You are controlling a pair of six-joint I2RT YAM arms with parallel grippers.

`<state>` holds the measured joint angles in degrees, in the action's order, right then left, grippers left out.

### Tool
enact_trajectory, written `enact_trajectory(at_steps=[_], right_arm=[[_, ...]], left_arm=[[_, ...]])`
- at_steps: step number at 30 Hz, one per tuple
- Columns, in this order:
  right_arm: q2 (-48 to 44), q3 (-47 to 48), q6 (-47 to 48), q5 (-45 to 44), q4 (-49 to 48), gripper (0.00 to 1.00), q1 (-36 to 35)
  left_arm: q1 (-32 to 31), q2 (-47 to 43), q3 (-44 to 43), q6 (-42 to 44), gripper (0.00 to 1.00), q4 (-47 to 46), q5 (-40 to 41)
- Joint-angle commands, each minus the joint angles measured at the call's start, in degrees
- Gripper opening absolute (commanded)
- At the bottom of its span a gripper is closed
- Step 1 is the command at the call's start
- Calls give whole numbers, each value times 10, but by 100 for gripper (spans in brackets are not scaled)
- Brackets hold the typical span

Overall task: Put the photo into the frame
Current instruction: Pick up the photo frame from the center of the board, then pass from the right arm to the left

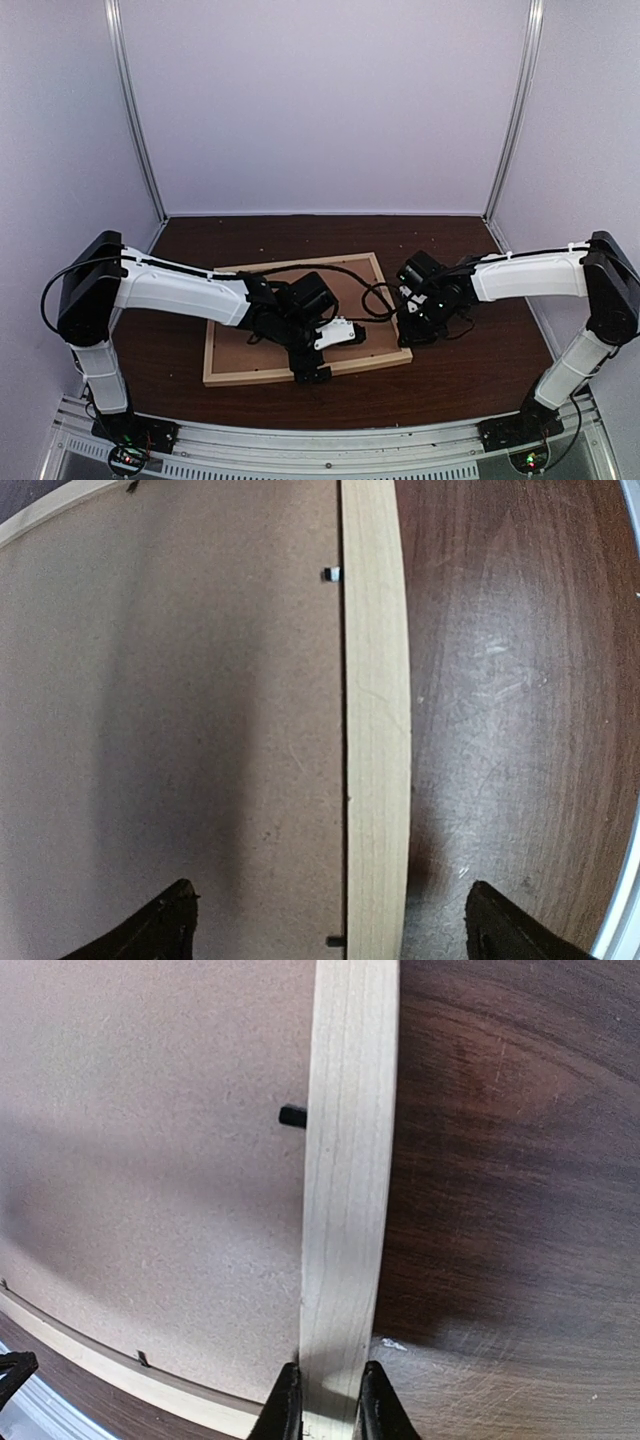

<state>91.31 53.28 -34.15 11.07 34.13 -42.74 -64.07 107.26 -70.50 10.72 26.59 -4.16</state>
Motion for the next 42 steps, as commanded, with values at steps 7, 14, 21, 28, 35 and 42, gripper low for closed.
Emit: enact_trajectory(at_steps=[7,14,21,28,35,42], right_arm=[[-34,57,4,25,44,0,11],[-39,83,9,58,69,0,24],[-26,116,15,99,91,0,37],[-13,134,21,122,115,0,39],[-5,136,21,131,116,0,40],[0,136,22,132,116,0,40]], left_arm=[[-23,-54,24,59,98,-46,67],[-46,-103,79,82,98,-64,157],[-88,-106,137,125,98,-152,239],[-100,-85,147,169,98,-201,331],[-100,-44,143,201,96,-238,401],[-100,-34,136,194,86,-223,414]])
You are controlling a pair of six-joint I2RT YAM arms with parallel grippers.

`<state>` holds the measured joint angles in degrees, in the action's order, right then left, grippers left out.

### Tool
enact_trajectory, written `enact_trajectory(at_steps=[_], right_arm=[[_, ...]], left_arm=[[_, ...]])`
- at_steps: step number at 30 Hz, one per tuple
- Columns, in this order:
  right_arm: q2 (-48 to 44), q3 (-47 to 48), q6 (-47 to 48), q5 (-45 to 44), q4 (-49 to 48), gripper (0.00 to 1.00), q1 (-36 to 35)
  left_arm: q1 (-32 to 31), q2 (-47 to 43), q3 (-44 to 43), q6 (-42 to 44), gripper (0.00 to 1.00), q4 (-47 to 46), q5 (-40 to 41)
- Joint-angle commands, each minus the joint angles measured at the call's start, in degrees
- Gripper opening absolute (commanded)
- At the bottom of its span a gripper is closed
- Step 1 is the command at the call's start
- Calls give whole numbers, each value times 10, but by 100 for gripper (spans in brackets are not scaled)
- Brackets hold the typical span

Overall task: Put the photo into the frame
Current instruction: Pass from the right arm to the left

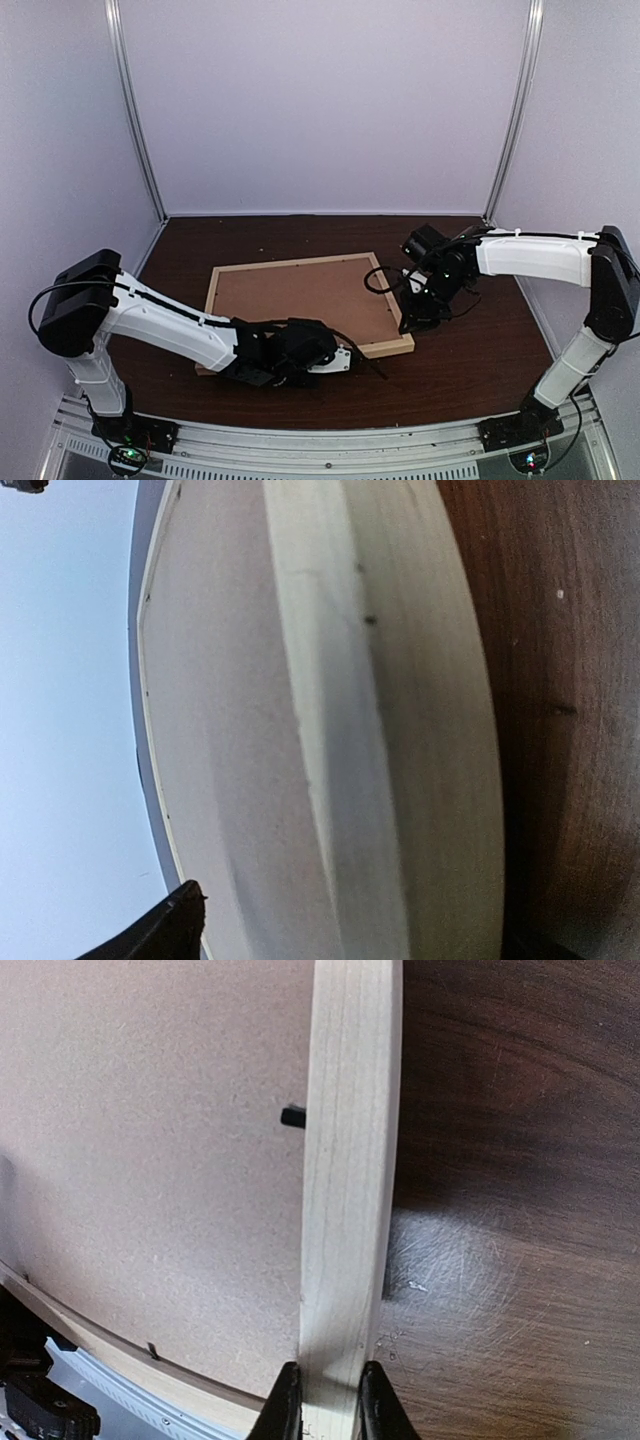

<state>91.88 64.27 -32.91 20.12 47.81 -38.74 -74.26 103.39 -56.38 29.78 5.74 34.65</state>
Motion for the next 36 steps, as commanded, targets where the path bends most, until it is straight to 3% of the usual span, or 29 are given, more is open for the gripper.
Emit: enact_trajectory(at_steps=[1,15,20,29,36], right_arm=[[-5,25,9,41,-22,0,0],[3,30,12,38,-7,0,1],[2,34,15,39,0,5,1],[-11,78,35,16,57,41,8],[-39,132,55,-4,111,56,30]], left_arm=[[2,4,-9,1,82,-8,25],[-12,-25,-25,0,50,21,35],[-12,-37,-29,4,41,23,39],[-16,-60,-49,19,31,37,53],[-23,-88,-75,35,28,57,77]])
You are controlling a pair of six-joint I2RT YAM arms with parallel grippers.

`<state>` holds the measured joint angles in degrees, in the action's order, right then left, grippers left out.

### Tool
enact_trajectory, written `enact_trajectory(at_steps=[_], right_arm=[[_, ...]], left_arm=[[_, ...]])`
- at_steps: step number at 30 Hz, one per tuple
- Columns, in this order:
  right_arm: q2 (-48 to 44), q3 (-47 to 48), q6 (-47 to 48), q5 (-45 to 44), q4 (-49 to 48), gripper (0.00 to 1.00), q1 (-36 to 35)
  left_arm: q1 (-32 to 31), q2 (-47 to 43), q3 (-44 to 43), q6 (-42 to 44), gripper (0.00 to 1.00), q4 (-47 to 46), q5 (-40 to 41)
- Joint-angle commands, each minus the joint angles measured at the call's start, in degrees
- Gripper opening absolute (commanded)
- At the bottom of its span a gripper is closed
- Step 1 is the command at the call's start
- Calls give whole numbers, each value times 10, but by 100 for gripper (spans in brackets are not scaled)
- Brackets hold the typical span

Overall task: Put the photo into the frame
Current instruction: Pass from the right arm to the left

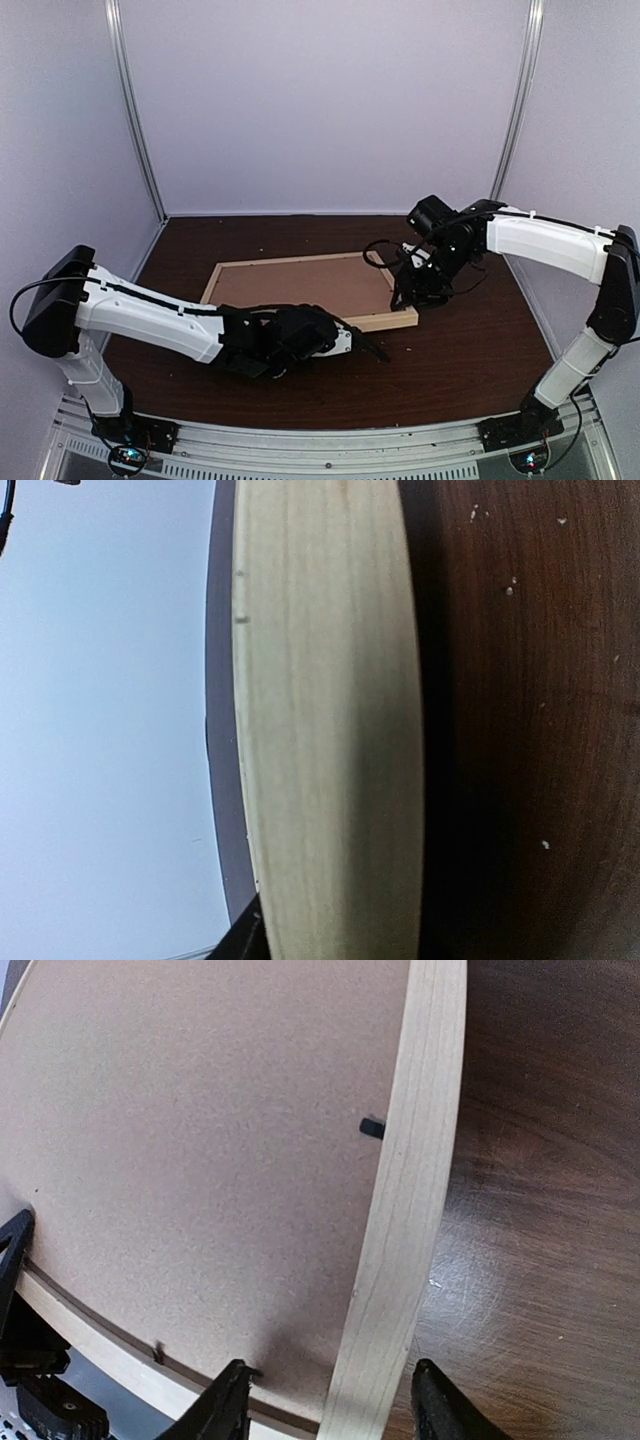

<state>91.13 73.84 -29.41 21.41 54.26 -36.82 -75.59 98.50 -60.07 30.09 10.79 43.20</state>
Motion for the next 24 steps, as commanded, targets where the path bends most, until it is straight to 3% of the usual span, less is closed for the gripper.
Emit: enact_trajectory(at_steps=[1,10,16,19,21,24], right_arm=[[-38,47,23,-20,54,57,16],[-93,160,63,-55,126,59,77],[-110,230,90,-60,163,60,128],[-116,251,100,-60,170,60,146],[-119,252,104,-53,169,60,154],[-122,249,107,-44,167,60,163]], left_arm=[[-11,-43,-46,33,28,12,-5],[-13,-69,-158,32,16,115,-4],[-12,-63,-257,29,14,186,-13],[-12,-57,-302,29,9,211,-7],[-12,-54,-329,29,0,218,5],[-10,-52,-369,24,0,222,17]])
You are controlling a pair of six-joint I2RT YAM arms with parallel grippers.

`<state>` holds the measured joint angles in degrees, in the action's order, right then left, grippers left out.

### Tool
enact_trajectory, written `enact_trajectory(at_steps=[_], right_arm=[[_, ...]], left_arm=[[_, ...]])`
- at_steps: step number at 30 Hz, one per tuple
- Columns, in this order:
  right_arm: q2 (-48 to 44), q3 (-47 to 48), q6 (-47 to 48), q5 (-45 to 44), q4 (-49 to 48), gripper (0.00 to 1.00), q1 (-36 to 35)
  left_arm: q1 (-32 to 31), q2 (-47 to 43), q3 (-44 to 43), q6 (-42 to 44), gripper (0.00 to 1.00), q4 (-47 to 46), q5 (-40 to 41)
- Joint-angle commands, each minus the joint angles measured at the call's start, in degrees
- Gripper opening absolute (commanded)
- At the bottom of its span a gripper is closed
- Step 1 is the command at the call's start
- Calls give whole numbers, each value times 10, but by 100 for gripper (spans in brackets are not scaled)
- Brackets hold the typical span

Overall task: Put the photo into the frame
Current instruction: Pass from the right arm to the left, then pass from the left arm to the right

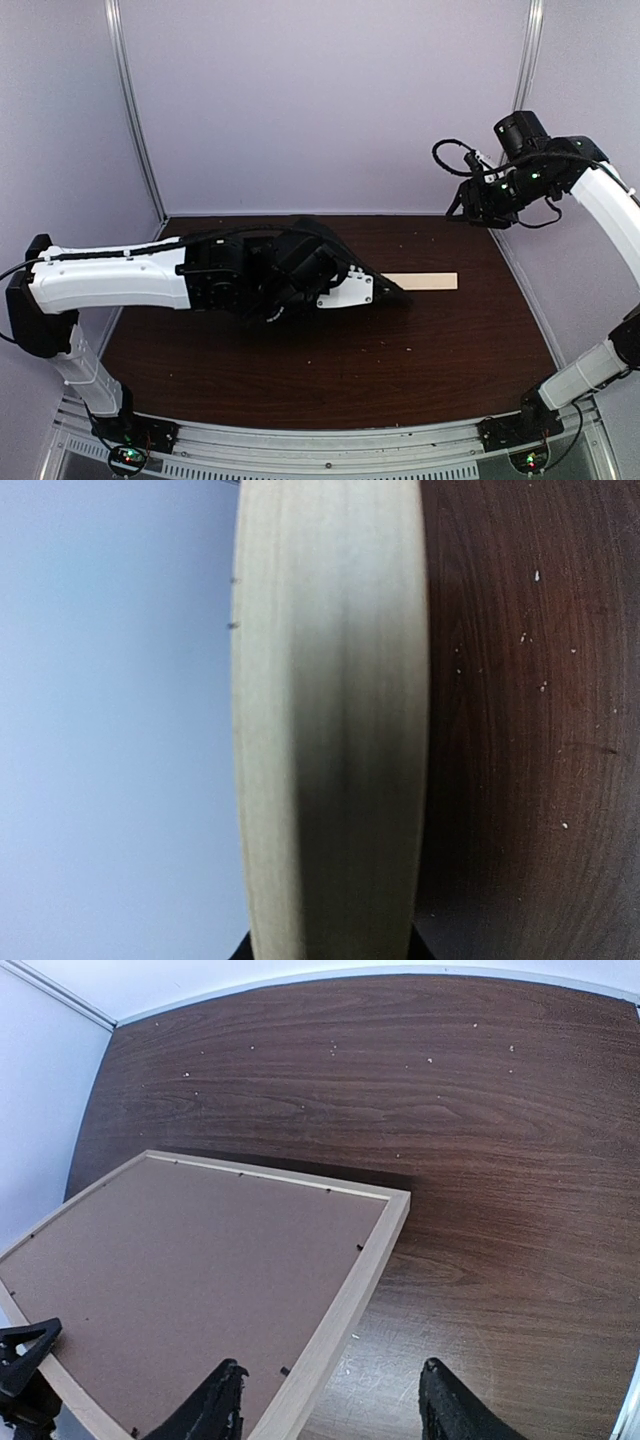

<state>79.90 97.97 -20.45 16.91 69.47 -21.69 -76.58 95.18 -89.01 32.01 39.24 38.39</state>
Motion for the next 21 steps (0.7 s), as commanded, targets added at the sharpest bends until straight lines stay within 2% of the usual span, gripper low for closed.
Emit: enact_trajectory(at_steps=[1,4,10,15,21], right_arm=[[-11,6,19,3,13,60,14],[-17,0,23,9,9,60,20],[-42,-21,34,8,-4,62,34],[-63,-28,47,1,-13,63,50],[-119,-74,76,34,-83,76,52]], left_arm=[[2,-16,-99,-2,0,-49,62],[17,-3,-172,-38,0,12,39],[68,27,-317,-131,0,146,-54],[97,26,-362,-167,0,187,-105],[142,18,-407,-190,0,255,-173]])
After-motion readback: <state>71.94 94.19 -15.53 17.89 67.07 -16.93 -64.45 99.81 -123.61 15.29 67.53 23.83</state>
